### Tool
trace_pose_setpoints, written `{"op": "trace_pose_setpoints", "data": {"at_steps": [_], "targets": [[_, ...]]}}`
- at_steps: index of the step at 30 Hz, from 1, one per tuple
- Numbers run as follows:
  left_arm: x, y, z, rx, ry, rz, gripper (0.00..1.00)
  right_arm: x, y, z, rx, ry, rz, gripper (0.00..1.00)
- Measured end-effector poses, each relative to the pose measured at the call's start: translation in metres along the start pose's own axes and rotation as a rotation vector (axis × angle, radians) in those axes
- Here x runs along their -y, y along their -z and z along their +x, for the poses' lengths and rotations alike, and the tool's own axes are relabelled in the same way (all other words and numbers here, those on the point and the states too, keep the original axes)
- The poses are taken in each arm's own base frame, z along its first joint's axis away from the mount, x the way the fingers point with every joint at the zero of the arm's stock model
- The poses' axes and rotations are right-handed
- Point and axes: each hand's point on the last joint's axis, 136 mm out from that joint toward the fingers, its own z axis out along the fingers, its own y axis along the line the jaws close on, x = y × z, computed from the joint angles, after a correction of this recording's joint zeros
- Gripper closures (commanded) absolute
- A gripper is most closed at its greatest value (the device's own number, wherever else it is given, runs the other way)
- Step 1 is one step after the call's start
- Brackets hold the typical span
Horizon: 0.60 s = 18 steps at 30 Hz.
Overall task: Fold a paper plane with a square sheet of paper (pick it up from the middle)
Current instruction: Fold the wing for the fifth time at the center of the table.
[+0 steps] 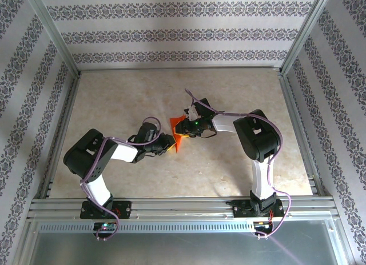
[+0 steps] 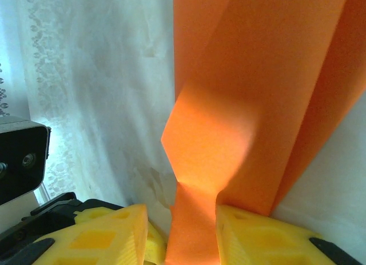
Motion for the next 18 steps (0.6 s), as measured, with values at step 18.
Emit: {"op": "trace_pose_setpoints", "data": {"at_steps": [18], "targets": [[0.019, 0.005, 0.003, -0.006, -0.116, -0.093, 0.67, 0.001, -0.001, -0.001, 0.004, -0.022, 0.013, 0.61]]}}
